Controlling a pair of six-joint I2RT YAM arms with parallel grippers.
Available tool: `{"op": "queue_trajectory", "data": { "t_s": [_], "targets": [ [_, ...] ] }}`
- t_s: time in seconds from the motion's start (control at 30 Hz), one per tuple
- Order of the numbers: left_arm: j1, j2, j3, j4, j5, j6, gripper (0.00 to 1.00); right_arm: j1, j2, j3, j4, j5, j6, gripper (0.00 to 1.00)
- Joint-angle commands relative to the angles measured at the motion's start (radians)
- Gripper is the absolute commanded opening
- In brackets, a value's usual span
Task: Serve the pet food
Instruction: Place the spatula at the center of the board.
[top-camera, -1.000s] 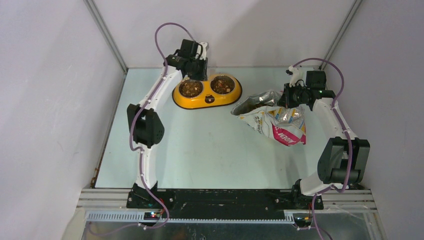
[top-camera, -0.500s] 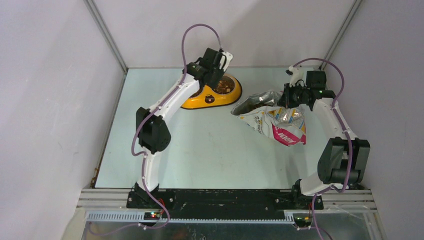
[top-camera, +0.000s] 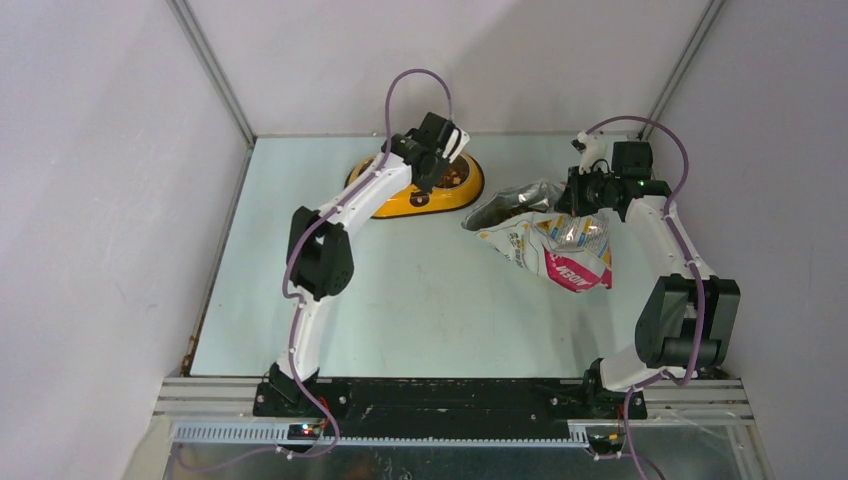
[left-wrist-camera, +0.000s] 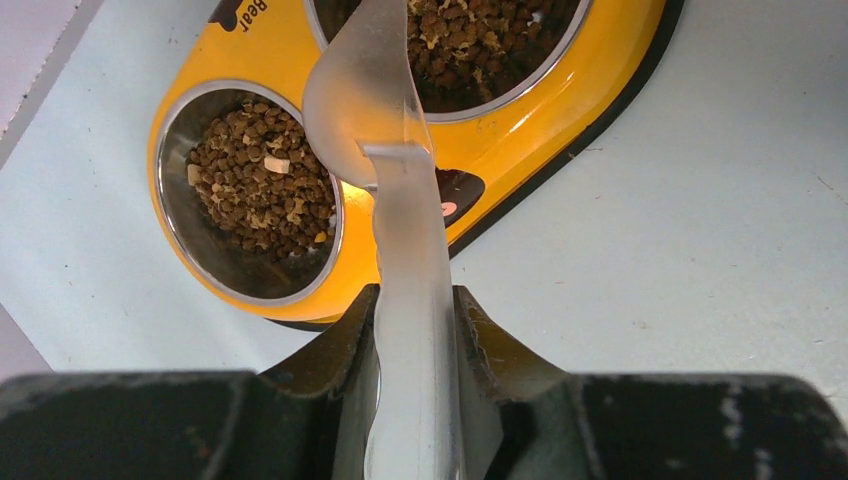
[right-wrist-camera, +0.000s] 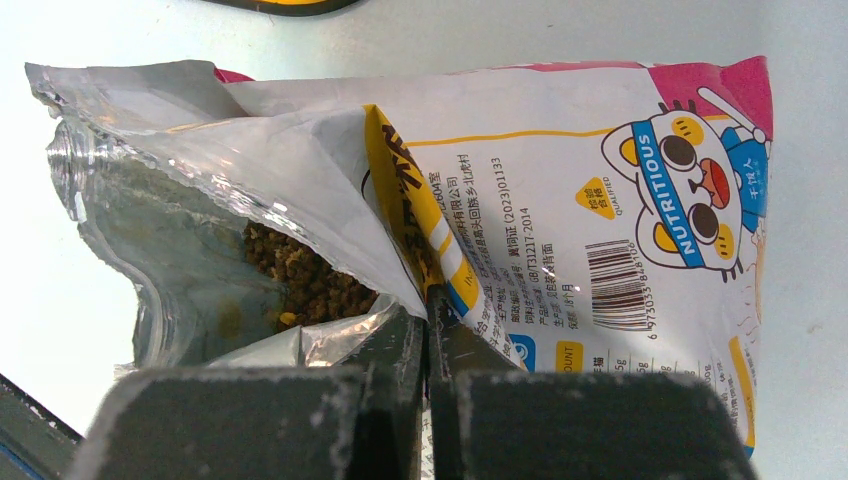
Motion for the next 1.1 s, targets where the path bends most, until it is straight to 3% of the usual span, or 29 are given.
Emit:
{"op": "queue_trajectory", "data": {
  "t_s": [0.0, 0.27, 0.53, 0.67, 0.83, 1.07],
  "targets": [
    [0.007, -0.104, -0.032, 0.078, -0.042, -0.01, 0.0, -0.033, -0.022, 0.013, -0.07, 0.078, -0.022, 0.0],
    [0.043, -0.166, -0.023, 0.108, -0.024, -0.104, 0.0, -0.033, -0.026, 0.012, -0.072, 0.076, -0.022, 0.0],
    [0.179, -0.258, -0.078, 0.118, 0.261, -0.296, 0.0, -0.033, -0.029, 0.012, -0.073, 0.072, -0.024, 0.0],
    [0.306, -0.338, -0.217, 0.213, 0.451, -0.442, 0.0, -0.033, -0.031, 0.013, -0.073, 0.069, -0.023, 0.0],
    [0.459, -0.454, -0.429, 0.398, 0.542, -0.569, 0.0, -0.033, -0.031, 0.013, -0.072, 0.067, -0.018, 0.0],
    [0.64, -0.516, -0.614, 0.572, 0.702, -0.729, 0.0, -0.033, -0.031, 0.012, -0.073, 0.066, -0.017, 0.0]
  ]
}}
